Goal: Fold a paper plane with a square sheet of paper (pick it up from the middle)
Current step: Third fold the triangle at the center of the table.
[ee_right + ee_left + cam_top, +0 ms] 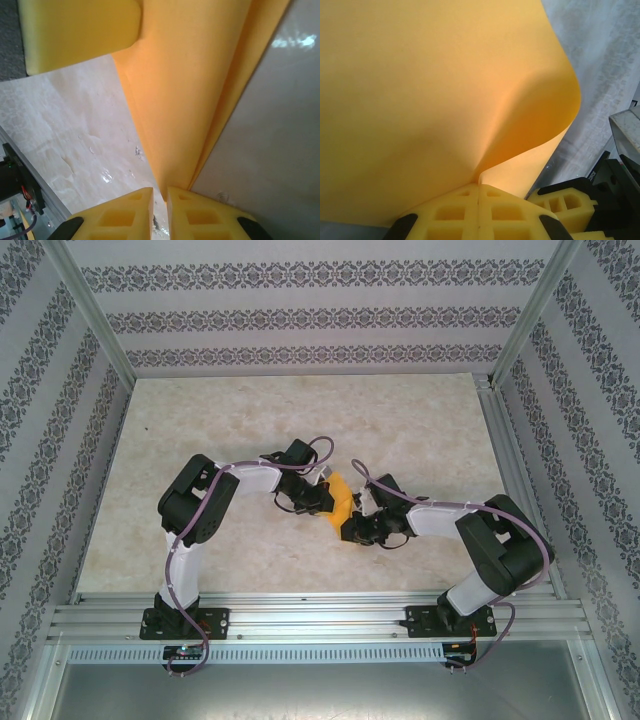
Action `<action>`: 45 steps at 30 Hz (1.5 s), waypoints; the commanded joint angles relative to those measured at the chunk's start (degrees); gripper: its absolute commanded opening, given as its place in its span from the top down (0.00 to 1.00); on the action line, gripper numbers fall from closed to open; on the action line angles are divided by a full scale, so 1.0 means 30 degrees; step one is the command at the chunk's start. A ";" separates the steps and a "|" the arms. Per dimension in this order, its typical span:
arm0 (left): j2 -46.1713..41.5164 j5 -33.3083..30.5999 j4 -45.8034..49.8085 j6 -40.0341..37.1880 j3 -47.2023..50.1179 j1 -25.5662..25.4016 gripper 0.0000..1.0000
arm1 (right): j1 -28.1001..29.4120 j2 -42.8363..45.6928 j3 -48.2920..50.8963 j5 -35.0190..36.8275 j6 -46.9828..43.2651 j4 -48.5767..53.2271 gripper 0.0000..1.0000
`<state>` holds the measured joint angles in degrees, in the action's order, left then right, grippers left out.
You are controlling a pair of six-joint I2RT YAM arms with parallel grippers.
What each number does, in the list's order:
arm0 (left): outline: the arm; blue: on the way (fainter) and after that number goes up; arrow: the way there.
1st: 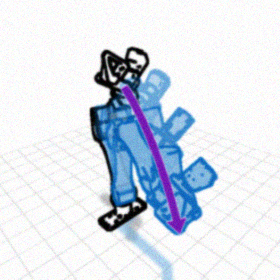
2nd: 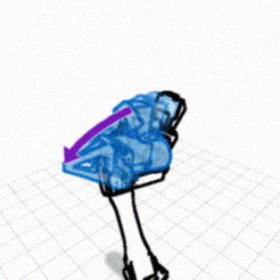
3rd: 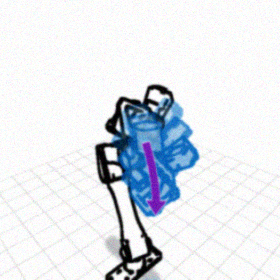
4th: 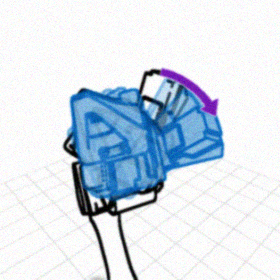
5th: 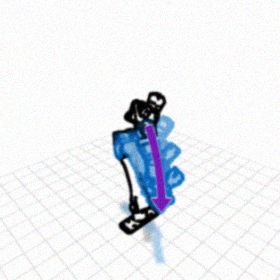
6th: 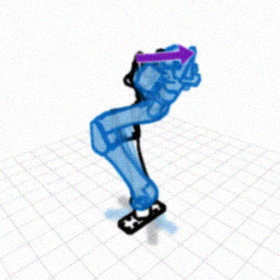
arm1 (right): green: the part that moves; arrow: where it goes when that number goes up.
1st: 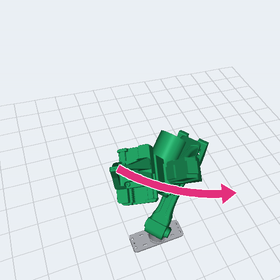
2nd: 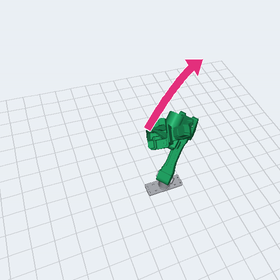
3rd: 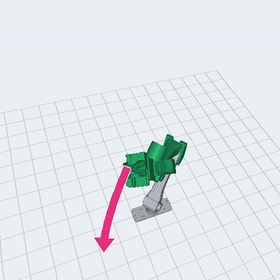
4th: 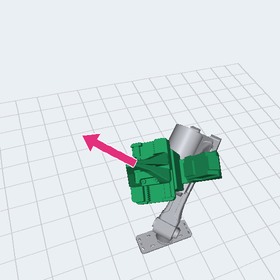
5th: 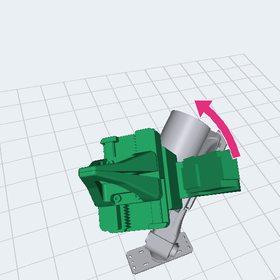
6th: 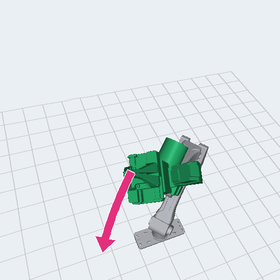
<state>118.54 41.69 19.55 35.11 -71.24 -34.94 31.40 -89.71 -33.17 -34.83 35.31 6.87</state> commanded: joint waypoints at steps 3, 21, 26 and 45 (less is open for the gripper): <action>0.0593 -0.0966 0.0750 -0.0425 -0.0288 -0.0103 0.94 | 0.0373 0.0068 0.0629 -0.0271 0.0042 0.1652 0.84; 0.0633 -0.0678 0.0890 -0.0565 -0.0429 -0.0102 0.94 | -0.1677 0.4182 -0.0759 0.0671 0.0382 0.2220 0.83; 0.0654 -0.0598 0.1071 -0.0732 -0.0540 -0.0104 0.93 | -0.2437 0.3221 -0.1688 0.1114 0.0702 0.1152 0.84; 0.0852 -0.0446 0.1242 -0.0865 -0.0686 -0.0102 0.93 | -0.1970 -0.2412 -0.2230 0.0420 0.0379 -0.0809 0.85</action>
<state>119.17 41.98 21.08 34.26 -72.58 -34.96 25.12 -95.57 -39.27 -35.00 37.82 5.08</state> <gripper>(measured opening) 0.073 0.149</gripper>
